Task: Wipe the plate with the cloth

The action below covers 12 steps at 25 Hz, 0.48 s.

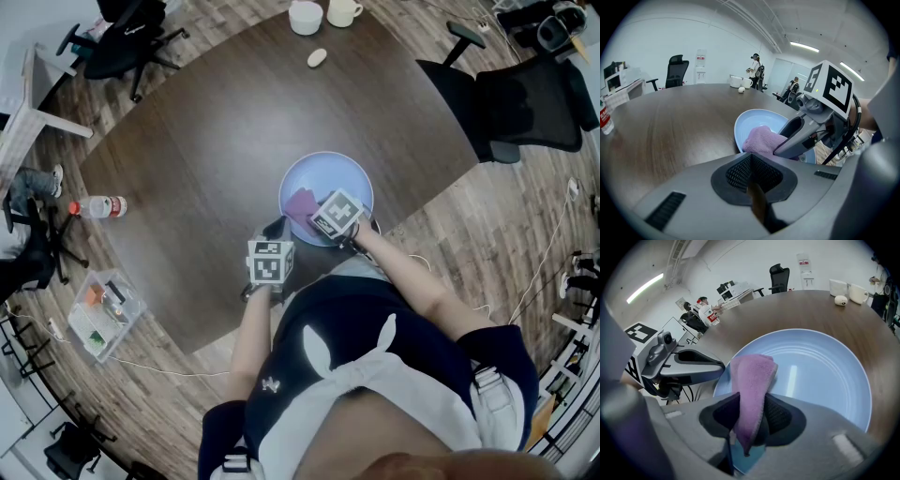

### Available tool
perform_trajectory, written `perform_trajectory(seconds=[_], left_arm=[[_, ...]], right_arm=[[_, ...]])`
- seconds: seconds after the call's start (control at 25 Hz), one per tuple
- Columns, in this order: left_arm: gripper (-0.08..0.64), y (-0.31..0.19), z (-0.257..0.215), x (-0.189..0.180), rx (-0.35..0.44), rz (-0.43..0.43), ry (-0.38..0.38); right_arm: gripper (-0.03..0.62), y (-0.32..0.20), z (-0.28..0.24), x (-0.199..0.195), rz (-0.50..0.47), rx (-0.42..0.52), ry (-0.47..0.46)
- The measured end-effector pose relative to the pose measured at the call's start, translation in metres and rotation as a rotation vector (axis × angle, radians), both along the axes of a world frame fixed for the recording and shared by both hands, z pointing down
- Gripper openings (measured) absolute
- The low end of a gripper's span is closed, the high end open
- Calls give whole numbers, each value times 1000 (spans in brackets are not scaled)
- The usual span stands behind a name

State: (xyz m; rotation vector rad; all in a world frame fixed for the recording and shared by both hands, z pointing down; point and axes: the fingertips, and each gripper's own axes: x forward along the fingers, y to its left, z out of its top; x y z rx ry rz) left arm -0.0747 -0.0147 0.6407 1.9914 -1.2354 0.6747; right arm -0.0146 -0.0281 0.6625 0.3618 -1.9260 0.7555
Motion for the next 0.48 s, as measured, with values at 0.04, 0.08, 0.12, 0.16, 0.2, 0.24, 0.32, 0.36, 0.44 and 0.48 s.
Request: perform_trajectory(seconds=[0.04, 0.08, 0.12, 0.16, 0.2, 0.24, 0.32, 0.36, 0.44, 0.48], left_arm=[[5, 0, 0, 0, 0, 1, -1], [5, 0, 0, 0, 0, 2, -2], [5, -1, 0, 0, 0, 3, -3], [5, 0, 0, 1, 0, 3, -3], [5, 0, 0, 1, -1, 3, -3], [5, 0, -1, 2, -3, 3, -3], [5, 1, -1, 1, -3, 2, -3], [5, 2, -1, 1, -3, 2, -3], [5, 1, -1, 0, -1, 4, -5], [5, 1, -1, -1, 0, 6, -5]], right_arm=[[149, 1, 0, -2, -2, -3, -8], [149, 3, 0, -4, -5, -6, -13], [149, 4, 0, -6, -9, -7, -16], [149, 5, 0, -6, -14, -8, -17], [149, 6, 0, -6, -18, -8, -17], [149, 6, -1, -6, -21, -8, -18], [149, 7, -2, -6, -24, -11, -21], [149, 8, -2, -7, -25, -12, -23], [149, 9, -1, -9, -33, -15, -26], [149, 9, -1, -10, -39, -17, -28]])
